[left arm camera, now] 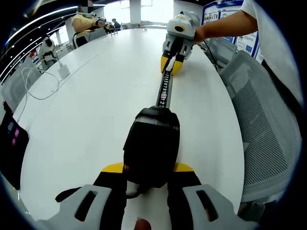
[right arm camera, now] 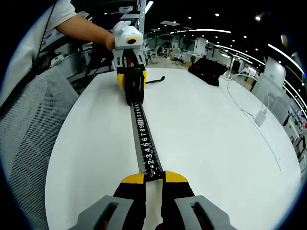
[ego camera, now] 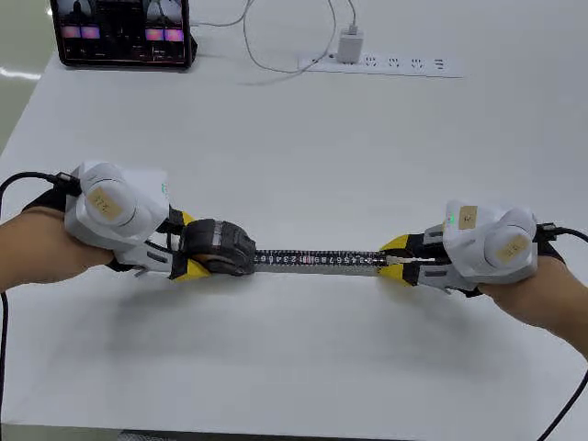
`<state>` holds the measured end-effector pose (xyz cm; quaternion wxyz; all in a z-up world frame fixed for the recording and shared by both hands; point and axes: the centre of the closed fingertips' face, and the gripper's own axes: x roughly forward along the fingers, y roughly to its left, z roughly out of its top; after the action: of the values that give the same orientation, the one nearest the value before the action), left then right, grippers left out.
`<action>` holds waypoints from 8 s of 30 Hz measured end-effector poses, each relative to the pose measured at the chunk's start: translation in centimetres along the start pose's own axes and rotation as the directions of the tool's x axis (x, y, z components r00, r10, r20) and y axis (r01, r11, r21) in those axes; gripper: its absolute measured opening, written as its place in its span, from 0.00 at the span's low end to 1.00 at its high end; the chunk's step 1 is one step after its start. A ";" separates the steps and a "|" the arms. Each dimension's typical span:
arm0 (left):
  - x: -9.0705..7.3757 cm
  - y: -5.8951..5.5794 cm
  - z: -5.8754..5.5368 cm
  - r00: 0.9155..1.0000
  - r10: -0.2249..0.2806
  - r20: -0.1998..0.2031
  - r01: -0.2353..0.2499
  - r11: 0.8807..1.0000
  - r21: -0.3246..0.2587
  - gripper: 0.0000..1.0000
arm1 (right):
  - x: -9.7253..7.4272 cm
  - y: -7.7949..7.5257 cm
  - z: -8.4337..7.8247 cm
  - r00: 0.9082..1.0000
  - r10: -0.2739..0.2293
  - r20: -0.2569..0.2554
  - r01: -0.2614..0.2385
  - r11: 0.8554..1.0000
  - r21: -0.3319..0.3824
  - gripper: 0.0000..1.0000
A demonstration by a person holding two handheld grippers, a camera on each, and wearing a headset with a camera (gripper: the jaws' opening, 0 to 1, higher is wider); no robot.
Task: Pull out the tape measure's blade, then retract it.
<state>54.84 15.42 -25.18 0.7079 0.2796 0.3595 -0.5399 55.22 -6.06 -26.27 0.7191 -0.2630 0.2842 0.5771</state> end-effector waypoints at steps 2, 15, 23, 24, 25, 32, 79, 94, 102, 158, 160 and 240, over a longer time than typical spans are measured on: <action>0.0 0.0 0.0 1.000 0.000 0.001 0.000 1.000 0.000 0.28 | -0.1 0.1 -0.1 1.000 -0.001 -0.003 0.001 1.000 0.001 0.07; 0.0 -0.1 0.0 1.000 -0.001 0.000 0.001 1.000 0.004 0.28 | -1.0 0.1 -0.9 1.000 -0.011 -0.018 0.011 1.000 0.007 0.06; 0.0 -0.1 0.0 1.000 -0.002 -0.006 0.002 1.000 0.005 0.28 | -1.6 -0.2 -1.5 0.999 -0.023 -0.029 0.023 1.000 0.009 0.06; 0.0 -0.1 0.0 1.000 -0.002 -0.007 0.002 1.000 0.006 0.28 | -1.6 -0.2 -1.6 0.999 -0.024 -0.030 0.025 1.000 0.010 0.06; 0.0 0.0 0.0 1.000 -0.002 -0.007 0.002 1.000 0.005 0.28 | -1.7 -0.2 -1.7 0.999 -0.025 -0.031 0.025 1.000 0.010 0.06; 0.0 0.0 0.1 1.000 -0.002 -0.009 0.002 1.000 0.006 0.28 | -2.3 -0.5 -2.3 0.999 -0.028 -0.040 0.028 1.000 0.009 0.06; 0.0 0.0 0.1 0.999 0.020 -0.025 -0.020 1.000 0.003 0.28 | -4.5 -0.9 -4.3 0.991 0.016 -0.136 -0.016 1.000 0.005 0.08; 0.0 0.1 0.1 0.999 0.027 -0.027 -0.027 1.000 -0.015 0.29 | -4.5 -1.1 -4.6 0.979 0.039 -0.198 -0.045 0.999 -0.025 0.10; 0.0 0.1 0.1 0.999 0.026 -0.020 -0.026 0.999 -0.019 0.29 | -4.4 -0.8 -4.9 0.977 0.033 -0.210 -0.039 0.999 -0.021 0.10; -3.4 -0.2 1.6 0.981 0.162 0.105 -0.134 0.963 -0.233 0.55 | -5.0 0.3 -1.8 0.994 -0.070 -0.079 0.086 0.973 0.212 0.44; -3.7 -0.1 1.8 0.976 0.183 0.119 -0.151 0.961 -0.233 0.55 | -5.3 0.3 -1.6 0.993 -0.092 -0.074 0.106 0.972 0.212 0.44; -4.8 -7.4 0.0 0.877 0.423 0.230 -0.275 0.833 -0.481 0.82 | -8.0 4.9 -3.0 0.926 -0.374 0.038 0.334 0.865 0.374 0.88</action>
<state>46.91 16.15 -21.32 0.8890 0.0833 0.2900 -0.3444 48.70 -12.64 -22.93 0.8632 -0.1420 0.2923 0.3864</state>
